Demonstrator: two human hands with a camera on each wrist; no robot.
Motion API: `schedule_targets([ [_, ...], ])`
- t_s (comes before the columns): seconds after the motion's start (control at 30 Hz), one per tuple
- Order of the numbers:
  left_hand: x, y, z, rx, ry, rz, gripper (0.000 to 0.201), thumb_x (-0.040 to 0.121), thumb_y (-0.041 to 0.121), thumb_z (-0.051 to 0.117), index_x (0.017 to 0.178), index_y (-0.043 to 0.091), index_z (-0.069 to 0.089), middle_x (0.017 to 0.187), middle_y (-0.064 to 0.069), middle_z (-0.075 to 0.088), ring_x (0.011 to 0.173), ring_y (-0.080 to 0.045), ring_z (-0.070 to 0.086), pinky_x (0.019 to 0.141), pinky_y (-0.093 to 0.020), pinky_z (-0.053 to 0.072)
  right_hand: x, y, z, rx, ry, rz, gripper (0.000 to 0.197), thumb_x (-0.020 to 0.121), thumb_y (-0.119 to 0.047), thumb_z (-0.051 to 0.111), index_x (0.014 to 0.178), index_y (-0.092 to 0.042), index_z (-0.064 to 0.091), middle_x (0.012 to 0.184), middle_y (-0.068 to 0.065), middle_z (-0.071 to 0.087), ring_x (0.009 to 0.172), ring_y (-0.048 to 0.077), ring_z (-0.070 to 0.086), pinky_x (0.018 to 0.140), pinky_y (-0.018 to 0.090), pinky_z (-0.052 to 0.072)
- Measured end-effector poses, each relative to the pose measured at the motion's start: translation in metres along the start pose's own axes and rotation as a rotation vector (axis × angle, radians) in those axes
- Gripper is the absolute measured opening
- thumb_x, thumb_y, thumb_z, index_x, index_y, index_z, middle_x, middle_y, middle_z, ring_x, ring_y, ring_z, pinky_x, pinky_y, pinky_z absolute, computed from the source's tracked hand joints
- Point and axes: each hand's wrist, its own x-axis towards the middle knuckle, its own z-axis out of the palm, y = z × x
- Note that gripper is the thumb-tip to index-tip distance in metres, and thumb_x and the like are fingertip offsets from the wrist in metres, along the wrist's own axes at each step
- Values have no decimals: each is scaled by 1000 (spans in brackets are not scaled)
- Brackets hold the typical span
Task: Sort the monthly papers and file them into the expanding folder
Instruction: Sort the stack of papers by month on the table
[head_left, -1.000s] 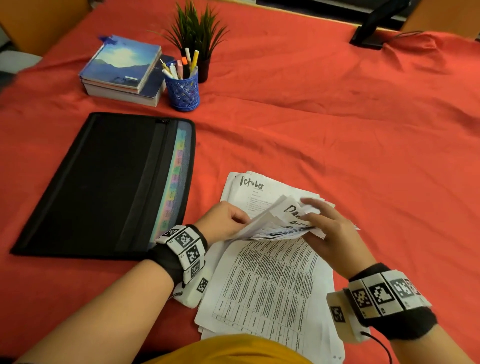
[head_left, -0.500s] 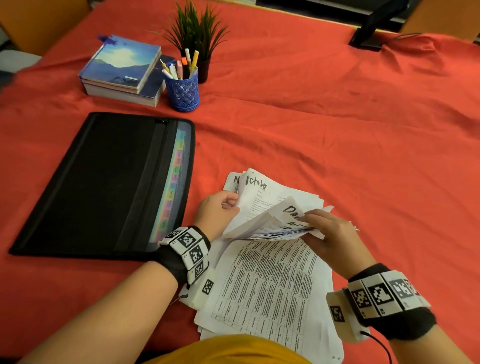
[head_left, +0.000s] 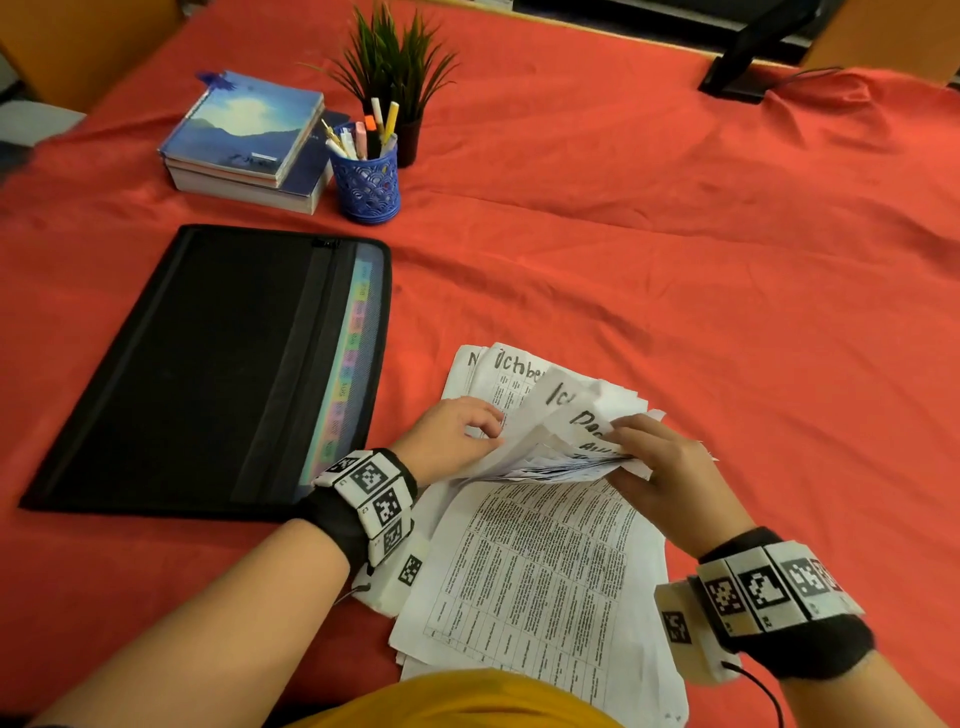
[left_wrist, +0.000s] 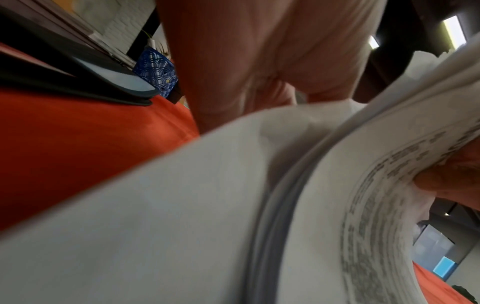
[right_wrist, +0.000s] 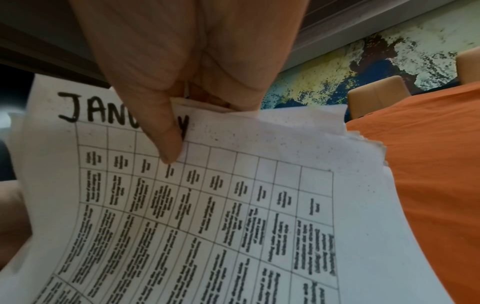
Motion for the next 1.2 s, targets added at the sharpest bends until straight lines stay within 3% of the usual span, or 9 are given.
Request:
schedule_targets([
  [0.17, -9, 3, -1, -218, -287, -66, 14, 70, 14, 55, 80, 12, 66, 80, -3, 61, 75, -6, 54, 74, -16, 42, 5, 3, -2, -26, -31, -15, 29, 66, 4, 69, 93, -5, 67, 126, 15, 49, 80, 8, 57, 69, 3, 37],
  [0.23, -10, 7, -1, -249, -299, -100, 14, 78, 16, 61, 89, 11, 68, 87, 0, 63, 80, -3, 56, 79, -16, 42, 6, 3, -2, -13, -34, -16, 29, 65, 6, 69, 92, -6, 69, 117, 12, 58, 79, 2, 56, 70, 0, 37],
  [0.4, 1, 2, 4, -26, 169, -189, 32, 93, 26, 55, 120, 9, 59, 123, 1, 49, 114, -11, 46, 97, -22, 33, 4, 3, -2, 11, -42, 8, 35, 64, 11, 73, 94, -5, 71, 87, 3, 69, 85, 7, 58, 73, 5, 40],
  [0.57, 6, -6, 8, 181, 168, -209, 18, 87, 17, 59, 75, 6, 53, 97, -24, 54, 85, -29, 54, 76, -32, 41, 4, 1, -2, 5, -52, 12, 32, 65, 10, 73, 92, -6, 71, 85, 0, 68, 85, 7, 57, 72, 4, 39],
  [0.7, 2, -2, 6, 141, 154, -211, 29, 88, 16, 58, 116, 14, 58, 102, -2, 61, 97, -20, 58, 90, -33, 47, 3, 1, -2, 13, -65, 29, 32, 66, 9, 72, 93, -8, 71, 84, -3, 66, 82, 5, 58, 70, 4, 40],
  [0.8, 1, -1, 5, 197, 100, -220, 9, 85, 12, 56, 90, 18, 61, 78, -1, 56, 76, -19, 54, 71, -30, 44, 2, 3, -2, 5, -74, 43, 33, 66, 10, 71, 93, -8, 70, 84, -3, 66, 83, 6, 58, 70, 6, 40],
  [0.93, 0, -1, 8, 254, 25, -164, 44, 84, 14, 59, 49, 18, 33, 58, -1, 38, 56, -18, 37, 53, -28, 23, 0, 3, -2, -3, -75, 58, 34, 64, 12, 70, 93, -6, 70, 84, -2, 67, 84, 8, 57, 71, 3, 38],
  [1.07, -3, -1, 10, 294, -14, -119, 29, 87, 24, 60, 65, 6, 56, 89, -11, 55, 84, -26, 55, 67, -26, 34, 0, 0, -4, 7, -43, 53, 31, 64, 8, 66, 92, -2, 70, 84, -3, 65, 85, 6, 56, 73, -4, 35],
  [1.2, -3, -6, 10, 304, 36, -124, 31, 92, 36, 52, 97, 12, 70, 144, -7, 35, 133, -24, 31, 107, -26, 24, 1, -1, -4, 18, -39, 38, 30, 63, -4, 57, 90, -4, 70, 82, -9, 61, 81, 4, 56, 71, -4, 35],
])
